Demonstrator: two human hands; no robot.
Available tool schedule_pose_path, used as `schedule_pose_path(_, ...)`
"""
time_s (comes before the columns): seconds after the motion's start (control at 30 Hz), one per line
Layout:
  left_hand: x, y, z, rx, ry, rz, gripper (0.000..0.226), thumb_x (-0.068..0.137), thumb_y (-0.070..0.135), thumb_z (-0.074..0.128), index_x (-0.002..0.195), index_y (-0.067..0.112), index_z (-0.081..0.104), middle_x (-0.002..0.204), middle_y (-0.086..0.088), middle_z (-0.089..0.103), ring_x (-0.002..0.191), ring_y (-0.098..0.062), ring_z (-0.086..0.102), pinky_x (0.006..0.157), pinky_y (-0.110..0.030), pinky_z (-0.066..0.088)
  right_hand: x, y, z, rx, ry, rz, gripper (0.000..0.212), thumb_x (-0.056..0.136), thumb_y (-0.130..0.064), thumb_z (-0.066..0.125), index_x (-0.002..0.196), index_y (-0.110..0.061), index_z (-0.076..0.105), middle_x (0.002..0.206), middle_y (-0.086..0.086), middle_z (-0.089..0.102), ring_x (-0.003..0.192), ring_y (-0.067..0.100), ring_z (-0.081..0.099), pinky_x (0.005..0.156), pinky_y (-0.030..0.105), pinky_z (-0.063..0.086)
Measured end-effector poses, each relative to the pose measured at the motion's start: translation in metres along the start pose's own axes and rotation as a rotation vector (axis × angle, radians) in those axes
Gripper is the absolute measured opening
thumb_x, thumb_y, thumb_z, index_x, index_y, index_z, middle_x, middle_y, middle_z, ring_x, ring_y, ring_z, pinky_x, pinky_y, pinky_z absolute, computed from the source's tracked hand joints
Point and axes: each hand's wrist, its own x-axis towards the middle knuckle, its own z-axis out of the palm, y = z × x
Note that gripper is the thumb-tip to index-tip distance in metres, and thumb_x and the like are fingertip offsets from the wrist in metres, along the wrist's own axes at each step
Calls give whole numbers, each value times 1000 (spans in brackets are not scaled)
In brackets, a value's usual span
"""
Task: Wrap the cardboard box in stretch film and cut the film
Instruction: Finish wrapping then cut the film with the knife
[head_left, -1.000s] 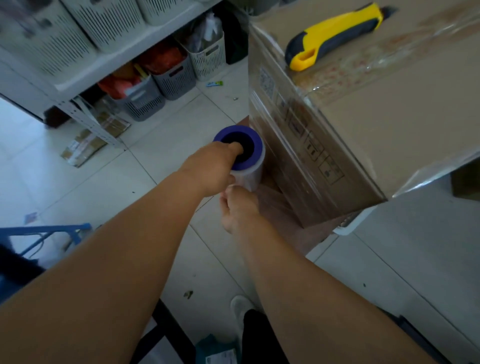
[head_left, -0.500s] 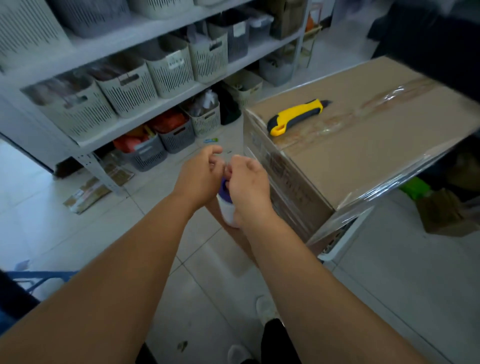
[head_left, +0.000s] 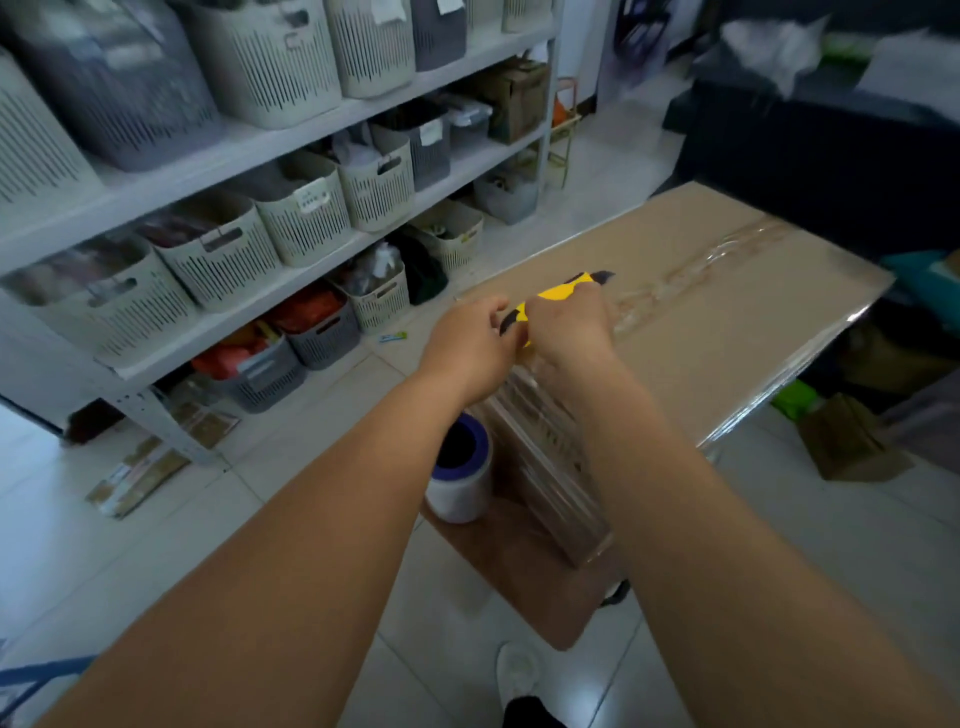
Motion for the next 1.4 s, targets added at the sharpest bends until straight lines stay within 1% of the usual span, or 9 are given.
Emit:
schedule_pose_path(0.13, 30, 6, 7, 164, -91, 49, 28, 86, 20, 56, 111, 10, 64, 112, -15, 59, 102, -32, 56, 82, -36, 48, 23, 2, 11, 14, -13, 65, 69, 51, -34, 46, 114, -5, 52, 133, 15, 53, 109, 32, 58, 72, 36, 43)
schedule_pose_path(0.27, 55, 9, 9, 312, -229, 47, 4, 83, 13, 56, 81, 16, 58, 101, -18, 63, 98, -34, 58, 65, -30, 37, 43, 3, 17, 4, -5, 101, 67, 57, -34, 54, 117, -4, 52, 134, 14, 51, 119, 36, 52, 80, 39, 48)
schedule_pose_path(0.43, 78, 13, 12, 233, -370, 41, 16, 83, 9, 55, 94, 8, 66, 95, -15, 66, 90, -31, 61, 67, -34, 44, 62, 0, 17, 36, 65, 125, 60, 65, -31, 63, 119, -9, 48, 123, 13, 53, 114, 35, 52, 91, 43, 49)
schedule_pose_path(0.53, 88, 15, 13, 87, -396, 56, 12, 78, 8, 59, 89, 12, 63, 85, -10, 63, 76, -24, 57, 61, -32, 44, 72, 0, 16, 99, 72, 114, 56, 55, -35, 61, 104, -9, 56, 102, 14, 62, 96, 33, 62, 69, 36, 49)
schedule_pose_path(0.77, 115, 8, 26, -98, -436, 250, 44, 69, 25, 72, 110, 23, 55, 94, 4, 65, 84, -14, 61, 70, -32, 51, 95, -8, 3, 195, 198, 180, 27, 83, -22, 56, 106, -8, 55, 77, 4, 55, 65, 21, 53, 49, 25, 35)
schedule_pose_path(0.9, 123, -5, 23, -179, -614, 388, 37, 74, 35, 76, 100, 26, 50, 80, 12, 54, 70, -6, 53, 58, -21, 42, 84, -15, -2, 159, 381, 235, 9, 88, -19, 44, 87, -13, 51, 69, 1, 48, 63, 22, 49, 52, 26, 37)
schedule_pose_path(1.03, 113, -20, 17, -189, -740, 634, 43, 76, 40, 73, 109, 25, 49, 84, 6, 55, 70, -7, 53, 61, -23, 44, 47, -8, -3, 244, 690, 187, 12, 80, -27, 47, 81, -19, 55, 73, 3, 60, 76, 30, 64, 76, 45, 56)
schedule_pose_path(1.23, 74, -51, 16, -161, -829, 919, 38, 76, 37, 73, 100, 27, 46, 71, 12, 49, 59, -3, 47, 56, -27, 39, -24, 15, 12, 355, 860, 99, 6, 86, -19, 48, 85, -24, 51, 66, -2, 57, 60, 17, 59, 68, 47, 58)
schedule_pose_path(1.4, 51, -75, 26, -128, -941, 917, 37, 78, 33, 73, 103, 29, 47, 73, 19, 47, 65, 2, 48, 62, -21, 38, -59, 38, 31, 460, 915, 87, 14, 91, -16, 47, 88, -29, 51, 71, -2, 57, 61, 11, 60, 66, 37, 58)
